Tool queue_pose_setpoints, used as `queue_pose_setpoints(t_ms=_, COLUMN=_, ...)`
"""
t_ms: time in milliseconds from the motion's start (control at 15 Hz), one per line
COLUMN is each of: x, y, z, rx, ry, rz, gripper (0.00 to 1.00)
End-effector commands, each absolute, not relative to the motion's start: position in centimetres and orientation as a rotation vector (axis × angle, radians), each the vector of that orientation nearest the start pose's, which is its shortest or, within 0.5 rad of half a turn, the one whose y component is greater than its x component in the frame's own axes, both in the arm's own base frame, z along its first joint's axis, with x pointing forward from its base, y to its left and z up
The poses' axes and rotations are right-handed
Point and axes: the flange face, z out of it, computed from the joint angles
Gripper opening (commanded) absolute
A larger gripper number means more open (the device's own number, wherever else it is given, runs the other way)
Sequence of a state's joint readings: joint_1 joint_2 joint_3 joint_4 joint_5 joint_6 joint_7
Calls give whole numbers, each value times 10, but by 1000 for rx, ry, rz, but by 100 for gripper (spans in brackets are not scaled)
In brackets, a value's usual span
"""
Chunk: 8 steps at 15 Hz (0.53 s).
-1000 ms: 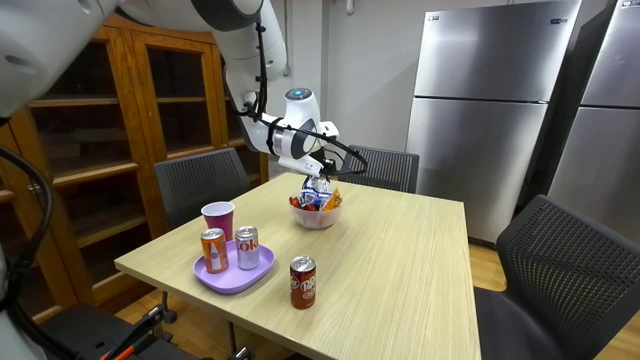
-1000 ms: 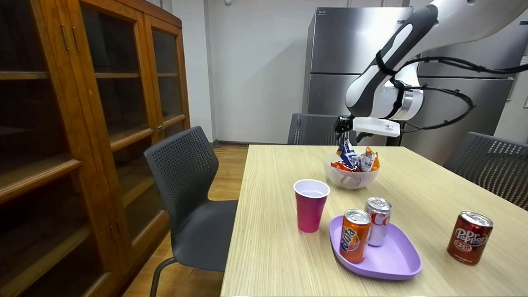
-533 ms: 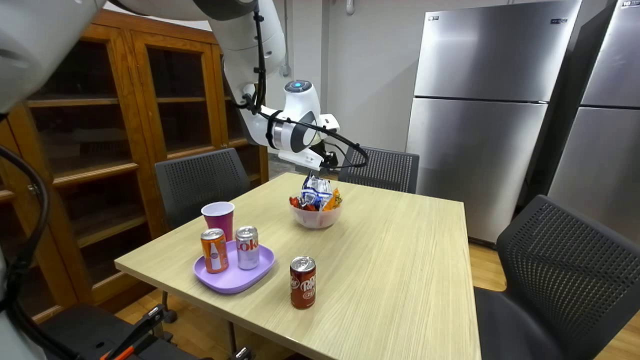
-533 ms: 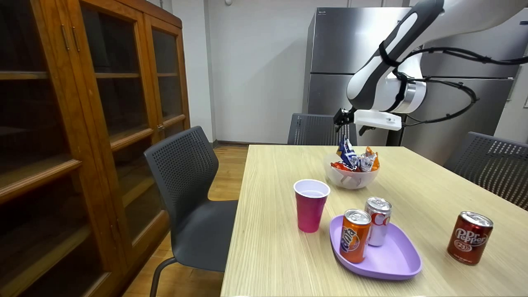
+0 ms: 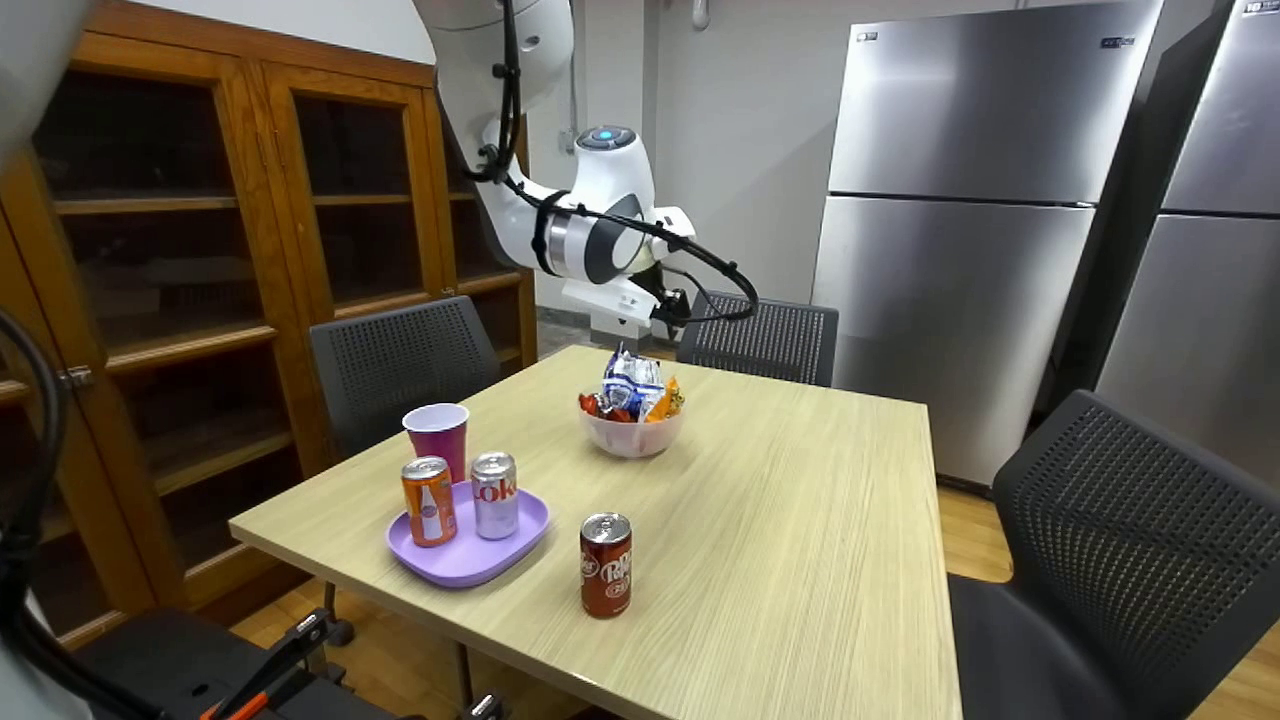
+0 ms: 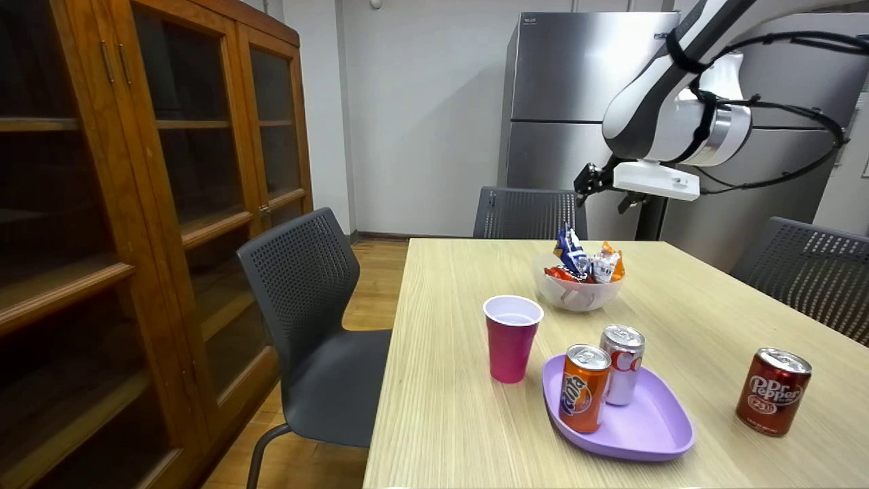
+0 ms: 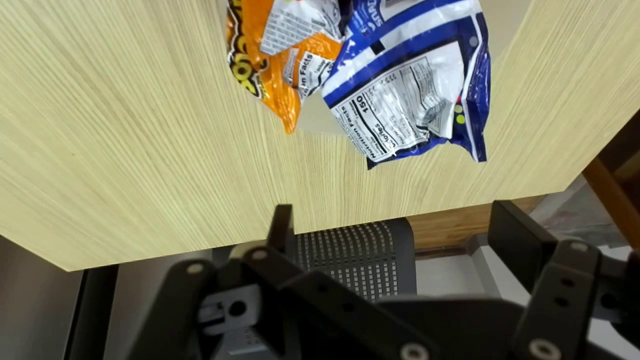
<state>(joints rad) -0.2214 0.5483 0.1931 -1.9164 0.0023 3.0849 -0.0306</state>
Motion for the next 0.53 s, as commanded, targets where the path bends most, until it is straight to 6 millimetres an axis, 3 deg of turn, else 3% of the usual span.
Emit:
queue_pose_setpoints(t_ms=0, x=636, y=-42, z=301, rx=-2933, ry=61, rz=-886, gripper=100)
queue_pose_setpoints(t_ms=267, x=610, y=-52, z=305, rx=-2936, ry=63, rz=-858, gripper=100)
queue_pose_setpoints(t_ms=333, x=631, y=-50, z=294, rx=-2922, ry=92, rz=-894, gripper=100)
queue_pose_setpoints(t_ms=467, x=621, y=-54, z=296, rx=-2926, ry=95, rz=-883, gripper=100)
